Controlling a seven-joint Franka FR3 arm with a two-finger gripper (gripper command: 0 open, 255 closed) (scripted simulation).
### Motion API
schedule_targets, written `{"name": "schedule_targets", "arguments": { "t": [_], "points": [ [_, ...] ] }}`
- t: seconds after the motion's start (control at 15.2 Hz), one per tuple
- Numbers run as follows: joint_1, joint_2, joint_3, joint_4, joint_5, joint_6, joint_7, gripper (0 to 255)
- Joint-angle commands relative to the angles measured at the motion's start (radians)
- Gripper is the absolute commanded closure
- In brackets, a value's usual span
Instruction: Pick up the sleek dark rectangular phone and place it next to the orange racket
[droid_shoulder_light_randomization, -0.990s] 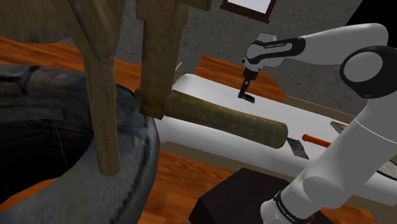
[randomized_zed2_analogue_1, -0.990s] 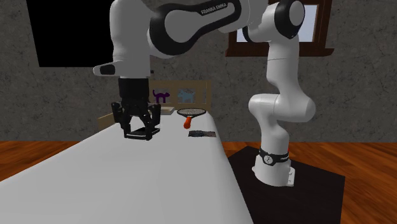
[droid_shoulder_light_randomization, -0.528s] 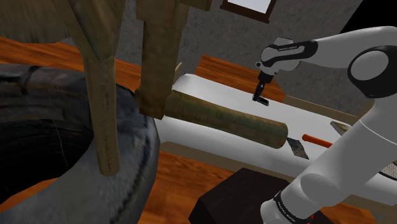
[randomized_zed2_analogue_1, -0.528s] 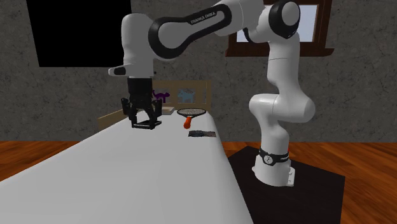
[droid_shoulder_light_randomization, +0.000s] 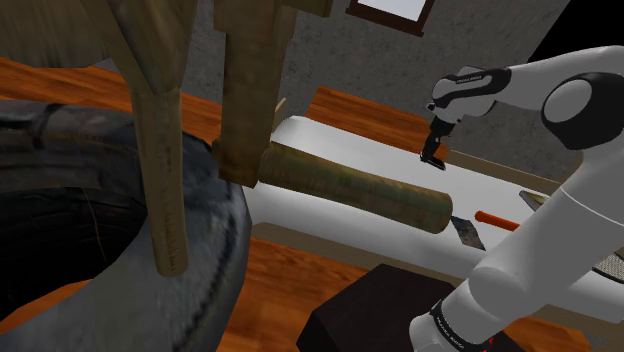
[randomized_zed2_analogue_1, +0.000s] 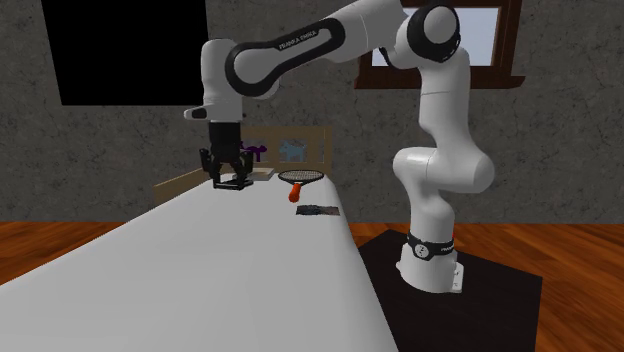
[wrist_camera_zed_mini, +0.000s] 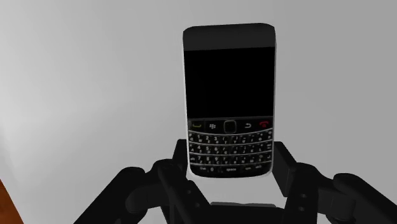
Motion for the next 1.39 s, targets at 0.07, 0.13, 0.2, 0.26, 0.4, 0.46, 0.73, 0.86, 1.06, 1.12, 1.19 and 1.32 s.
{"name": "schedule_targets", "arguments": {
  "t": [0.07, 0.13, 0.2, 0.26, 0.4, 0.46, 0.73, 0.86, 1.06, 1.12, 1.19, 1.32],
  "points": [
    [-0.038, 0.019, -0.034, 0.012, 0.013, 0.005, -0.08, 255],
    [-0.052, 0.03, -0.045, 0.022, 0.021, 0.003, -0.108, 255],
    [-0.066, 0.042, -0.056, 0.035, 0.03, 0.0, -0.136, 255],
    [-0.081, 0.055, -0.067, 0.048, 0.039, -0.002, -0.165, 255],
    [-0.113, 0.086, -0.087, 0.078, 0.062, -0.009, -0.224, 255],
    [-0.129, 0.103, -0.096, 0.095, 0.074, -0.013, -0.253, 255],
    [-0.205, 0.182, -0.125, 0.176, 0.132, -0.036, -0.372, 255],
    [-0.249, 0.227, -0.134, 0.225, 0.165, -0.052, -0.43, 255],
    [-0.316, 0.294, -0.14, 0.302, 0.211, -0.079, -0.506, 255],
    [-0.317, 0.297, -0.138, 0.292, 0.214, -0.067, -0.507, 255],
    [-0.317, 0.301, -0.136, 0.283, 0.217, -0.055, -0.509, 255],
    [-0.318, 0.309, -0.133, 0.265, 0.223, -0.031, -0.514, 255]
  ]
}}
